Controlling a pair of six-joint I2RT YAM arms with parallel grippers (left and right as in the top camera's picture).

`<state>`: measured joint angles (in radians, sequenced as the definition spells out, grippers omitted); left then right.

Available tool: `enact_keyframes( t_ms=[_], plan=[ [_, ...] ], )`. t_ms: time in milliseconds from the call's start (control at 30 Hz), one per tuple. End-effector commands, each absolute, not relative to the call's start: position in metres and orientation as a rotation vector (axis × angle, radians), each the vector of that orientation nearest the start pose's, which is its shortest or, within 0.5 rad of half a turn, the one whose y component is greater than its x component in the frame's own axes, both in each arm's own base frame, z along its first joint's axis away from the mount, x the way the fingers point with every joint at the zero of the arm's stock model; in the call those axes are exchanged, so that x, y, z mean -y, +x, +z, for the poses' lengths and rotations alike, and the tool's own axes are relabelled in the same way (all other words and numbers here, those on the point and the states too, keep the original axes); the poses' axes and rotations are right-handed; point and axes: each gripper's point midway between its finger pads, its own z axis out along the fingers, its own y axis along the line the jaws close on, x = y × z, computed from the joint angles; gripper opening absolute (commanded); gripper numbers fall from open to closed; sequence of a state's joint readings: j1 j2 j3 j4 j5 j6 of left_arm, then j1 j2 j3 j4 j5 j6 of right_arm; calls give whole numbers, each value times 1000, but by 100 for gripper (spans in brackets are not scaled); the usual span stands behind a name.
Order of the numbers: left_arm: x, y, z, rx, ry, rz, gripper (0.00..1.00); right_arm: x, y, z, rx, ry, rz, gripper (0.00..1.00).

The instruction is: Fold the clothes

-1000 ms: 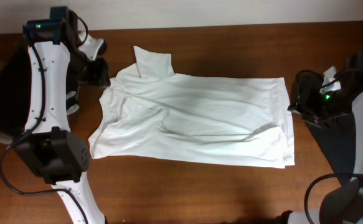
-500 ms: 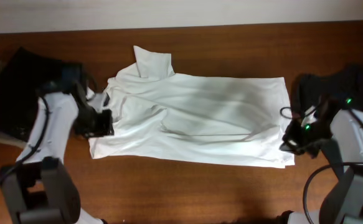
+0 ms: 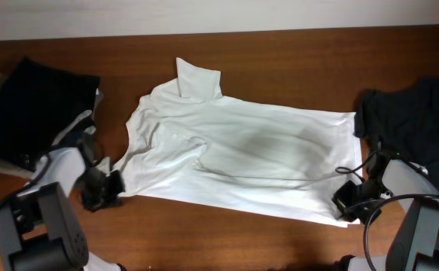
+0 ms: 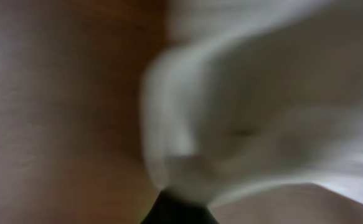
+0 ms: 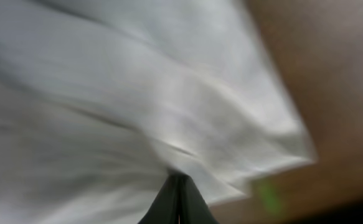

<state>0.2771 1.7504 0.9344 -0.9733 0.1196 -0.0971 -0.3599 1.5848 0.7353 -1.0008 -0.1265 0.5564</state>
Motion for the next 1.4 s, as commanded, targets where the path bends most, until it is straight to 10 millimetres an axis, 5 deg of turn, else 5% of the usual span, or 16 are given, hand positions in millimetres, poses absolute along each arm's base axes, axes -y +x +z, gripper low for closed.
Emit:
enact_keyframes(
  t_ms=[0, 100, 200, 267, 400, 467, 600, 733, 933, 1000, 1067, 1100, 1167, 1233, 1367],
  plan=[
    [-60, 214, 4, -3277, -732, -213, 6, 73, 165, 7, -3020, 1513, -135, 4],
    [-31, 251, 35, -3128, -486, -544, 16, 79, 191, 28, -3057, 1313, -78, 4],
    [-16, 271, 57, -3030, -268, -596, 24, 72, 214, 51, -3043, 1199, 77, 6],
    [0, 289, 58, -2973, -81, -563, 38, 49, 230, 66, -3015, 1122, 330, 15],
    [30, 326, 35, -2870, 187, -516, 64, 35, 219, 60, -3053, 1126, 433, 28],
    [27, 330, 12, -2911, 197, -469, 60, 31, 209, 48, -3077, 1143, 437, 28],
    [19, 324, -15, -2983, 147, -483, 9, 24, 190, 12, -3069, 1191, 434, 16],
    [-22, 314, -19, -3059, -78, -293, 0, 26, 169, -16, -3035, 1338, 329, 5],
    [-48, 300, -1, -3060, -260, -294, 2, 44, 176, -11, -3001, 1379, 179, 4],
    [-45, 304, 14, -3012, -247, -307, 19, 53, 185, 4, -3004, 1355, 130, 4],
    [-38, 314, 35, -2932, -223, -364, 47, 57, 193, 22, -3036, 1286, 137, 5],
    [-29, 323, 50, -2869, -198, -437, 53, 58, 200, 34, -3054, 1226, 145, 17],
    [-10, 341, 71, -2756, -85, -555, 59, 61, 211, 51, -3065, 1136, 166, 30],
    [5, 356, 79, -2678, 29, -594, 59, 60, 222, 62, -3056, 1068, 213, 31],
    [26, 380, 67, -2622, 262, -483, 59, 48, 238, 68, -3010, 1031, 366, 33]
  ],
)
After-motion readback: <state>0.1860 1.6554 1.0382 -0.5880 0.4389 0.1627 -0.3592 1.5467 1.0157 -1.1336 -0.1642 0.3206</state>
